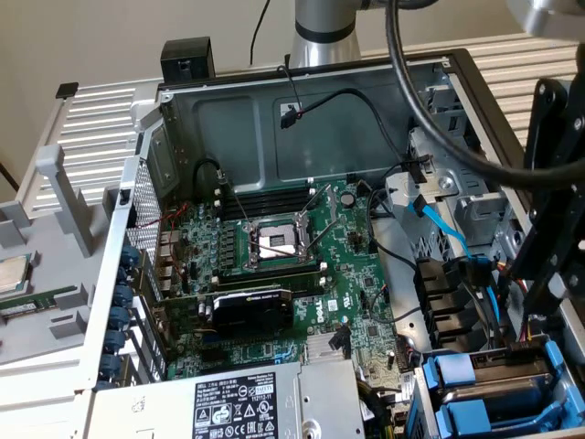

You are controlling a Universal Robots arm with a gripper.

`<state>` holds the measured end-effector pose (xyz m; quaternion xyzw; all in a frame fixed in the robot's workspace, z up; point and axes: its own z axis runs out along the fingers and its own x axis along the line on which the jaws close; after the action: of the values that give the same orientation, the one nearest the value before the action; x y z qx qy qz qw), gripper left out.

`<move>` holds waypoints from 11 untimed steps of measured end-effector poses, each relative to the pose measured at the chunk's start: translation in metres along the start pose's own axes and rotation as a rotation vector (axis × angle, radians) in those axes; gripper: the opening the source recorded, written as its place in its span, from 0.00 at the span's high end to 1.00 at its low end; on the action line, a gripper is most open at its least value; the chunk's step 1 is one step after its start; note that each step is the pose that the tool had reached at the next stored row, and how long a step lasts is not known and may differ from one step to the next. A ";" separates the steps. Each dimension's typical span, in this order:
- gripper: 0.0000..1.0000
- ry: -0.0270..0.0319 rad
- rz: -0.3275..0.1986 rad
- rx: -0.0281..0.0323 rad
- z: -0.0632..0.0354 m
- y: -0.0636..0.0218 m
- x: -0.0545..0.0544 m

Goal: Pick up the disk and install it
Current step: 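Insert the first disk wire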

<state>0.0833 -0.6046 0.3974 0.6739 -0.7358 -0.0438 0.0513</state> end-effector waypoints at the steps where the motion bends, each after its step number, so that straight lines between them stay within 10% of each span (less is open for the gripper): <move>1: 0.69 0.0004 0.000 0.0006 -0.0038 0.0005 0.000; 11: 0.69 0.0317 0.004 0.0108 -0.0329 0.0055 -0.011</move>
<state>0.0832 -0.5925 0.4305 0.6731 -0.7366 -0.0291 0.0594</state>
